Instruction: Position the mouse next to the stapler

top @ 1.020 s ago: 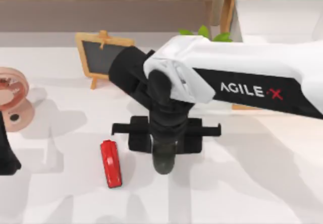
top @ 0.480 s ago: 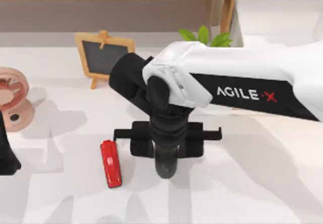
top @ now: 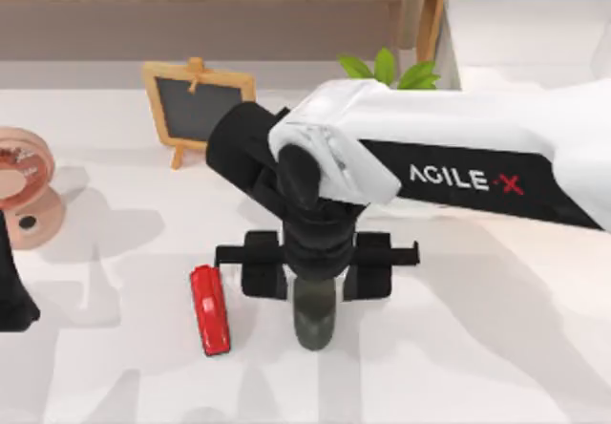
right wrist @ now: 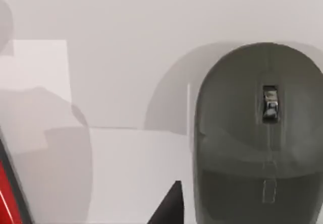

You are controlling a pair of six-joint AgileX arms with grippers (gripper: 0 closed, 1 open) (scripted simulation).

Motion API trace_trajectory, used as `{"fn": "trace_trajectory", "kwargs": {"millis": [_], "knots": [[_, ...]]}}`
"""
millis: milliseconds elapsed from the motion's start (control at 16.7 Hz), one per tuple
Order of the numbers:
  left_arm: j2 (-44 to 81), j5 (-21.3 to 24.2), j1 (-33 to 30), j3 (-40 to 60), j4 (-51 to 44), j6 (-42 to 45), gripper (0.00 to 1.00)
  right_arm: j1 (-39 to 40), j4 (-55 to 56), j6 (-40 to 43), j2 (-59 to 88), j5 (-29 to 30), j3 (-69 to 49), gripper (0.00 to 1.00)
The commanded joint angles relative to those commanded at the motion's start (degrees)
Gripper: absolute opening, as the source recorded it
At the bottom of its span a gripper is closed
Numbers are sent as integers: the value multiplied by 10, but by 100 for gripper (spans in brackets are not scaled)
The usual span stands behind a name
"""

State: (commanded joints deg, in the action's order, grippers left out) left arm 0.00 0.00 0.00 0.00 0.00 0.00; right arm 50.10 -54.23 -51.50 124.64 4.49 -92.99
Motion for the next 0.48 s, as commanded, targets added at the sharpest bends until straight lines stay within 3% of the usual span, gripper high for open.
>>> {"fn": "trace_trajectory", "kwargs": {"millis": [120,480], "knots": [[0,0,0,0,0,0,100,0,0,0,0,0,0,98],[0,0,0,0,0,0,100,0,0,0,0,0,0,100]]}}
